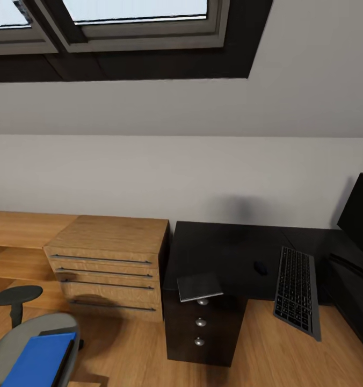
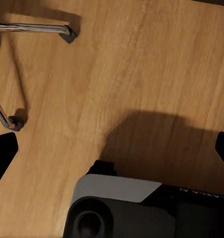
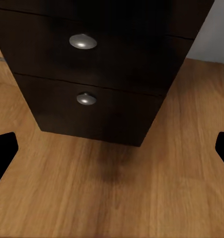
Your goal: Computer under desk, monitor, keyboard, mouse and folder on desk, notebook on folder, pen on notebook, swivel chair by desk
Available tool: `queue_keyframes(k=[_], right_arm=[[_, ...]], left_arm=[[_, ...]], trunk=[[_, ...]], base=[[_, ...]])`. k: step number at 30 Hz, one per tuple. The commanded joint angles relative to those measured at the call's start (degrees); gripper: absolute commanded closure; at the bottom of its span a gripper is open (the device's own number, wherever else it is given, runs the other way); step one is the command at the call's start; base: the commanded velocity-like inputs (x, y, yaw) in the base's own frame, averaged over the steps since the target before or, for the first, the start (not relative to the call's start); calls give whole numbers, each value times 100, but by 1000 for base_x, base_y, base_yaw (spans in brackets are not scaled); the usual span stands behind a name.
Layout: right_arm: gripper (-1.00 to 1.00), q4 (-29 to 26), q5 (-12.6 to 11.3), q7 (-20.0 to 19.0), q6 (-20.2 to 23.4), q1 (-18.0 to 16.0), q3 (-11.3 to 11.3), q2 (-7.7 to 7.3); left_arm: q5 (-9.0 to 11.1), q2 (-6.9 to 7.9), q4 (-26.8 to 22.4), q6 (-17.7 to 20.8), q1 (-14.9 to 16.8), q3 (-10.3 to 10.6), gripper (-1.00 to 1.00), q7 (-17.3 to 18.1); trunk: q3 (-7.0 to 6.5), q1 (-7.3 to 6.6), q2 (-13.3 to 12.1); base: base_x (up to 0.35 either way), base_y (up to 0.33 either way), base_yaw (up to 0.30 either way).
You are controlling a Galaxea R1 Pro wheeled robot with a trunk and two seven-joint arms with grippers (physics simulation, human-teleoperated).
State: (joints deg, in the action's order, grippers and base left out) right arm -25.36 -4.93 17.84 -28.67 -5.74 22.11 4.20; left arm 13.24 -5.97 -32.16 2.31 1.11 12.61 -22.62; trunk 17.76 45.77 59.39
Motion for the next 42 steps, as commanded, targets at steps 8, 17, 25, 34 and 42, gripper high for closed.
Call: queue_keyframes(k=[8, 17, 25, 34, 42], right_arm=[[-100, -8, -32, -36, -49, -7, 62, 45], [-100, -8, -54, -35, -59, -7, 66, 59], [-100, 5, -53, -35, -51, -7, 66, 159], [-100, 34, -38, -41, -54, -7, 66, 160], [-100, 191, -22, -43, -50, -7, 70, 201]], left_arm=[[20, -62, 263, -864, 3, 37, -100, -50], [15, -82, 332, -952, 3, 40, -100, -50], [13, -157, 307, -967, 3, 45, -100, -54], [4, -162, 312, -937, 3, 40, -100, -58], [46, -158, 277, -923, 3, 19, -100, -133]], trunk=[[-11, -22, -37], [-9, -22, -37], [-134, -176, -318], [-296, -374, -679], [-440, -549, -1000]], base=[[-5, -18, -5], [-12, -278, -69], [0, -23, -8], [0, 0, 0], [0, 0, 0]])
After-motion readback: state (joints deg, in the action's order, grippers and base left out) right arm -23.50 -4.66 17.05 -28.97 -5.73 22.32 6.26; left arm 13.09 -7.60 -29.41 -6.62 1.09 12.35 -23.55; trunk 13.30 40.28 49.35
